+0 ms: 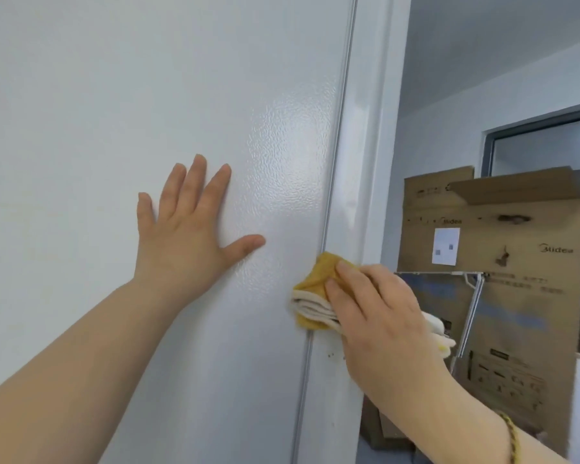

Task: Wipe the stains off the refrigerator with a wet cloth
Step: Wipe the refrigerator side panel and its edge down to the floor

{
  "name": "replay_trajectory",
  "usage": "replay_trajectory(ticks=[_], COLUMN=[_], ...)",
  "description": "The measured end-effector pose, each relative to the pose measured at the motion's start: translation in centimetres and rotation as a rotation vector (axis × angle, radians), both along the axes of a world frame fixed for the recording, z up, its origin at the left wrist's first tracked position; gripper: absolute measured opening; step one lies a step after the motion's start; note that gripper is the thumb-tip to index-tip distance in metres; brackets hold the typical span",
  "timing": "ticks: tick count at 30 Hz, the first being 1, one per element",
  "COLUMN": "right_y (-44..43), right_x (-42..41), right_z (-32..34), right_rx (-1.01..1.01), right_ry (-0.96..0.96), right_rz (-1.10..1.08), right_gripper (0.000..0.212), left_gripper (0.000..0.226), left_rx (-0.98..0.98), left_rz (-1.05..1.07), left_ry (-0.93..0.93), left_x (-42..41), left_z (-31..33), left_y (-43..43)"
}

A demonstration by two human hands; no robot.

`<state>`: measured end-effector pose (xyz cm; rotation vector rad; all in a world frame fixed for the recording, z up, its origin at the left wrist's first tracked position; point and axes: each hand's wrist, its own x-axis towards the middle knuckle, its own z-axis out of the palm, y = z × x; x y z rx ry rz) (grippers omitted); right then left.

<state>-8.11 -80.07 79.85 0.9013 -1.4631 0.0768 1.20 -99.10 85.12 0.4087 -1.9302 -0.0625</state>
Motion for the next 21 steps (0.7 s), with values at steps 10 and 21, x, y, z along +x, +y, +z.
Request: replay_trajectory(ticks=[10, 21], right_y=[-0.4, -0.5], right_x=[-0.3, 0.6], right_z=[-2.9, -1.3], right_rx=[-0.051, -0.15], right_ry=[-0.031, -0.053], right_rz=[0.036, 0.218], right_gripper=[0.042, 0.032], left_gripper=[0.081, 0.051], left_rx=[0.024, -0.154], left_rz=[-0.061, -0.149], left_ry=[0.042, 0.153], left_x=[0.4, 1.9], left_z=[-1.9, -11.5], left_y=[0.2, 0.6])
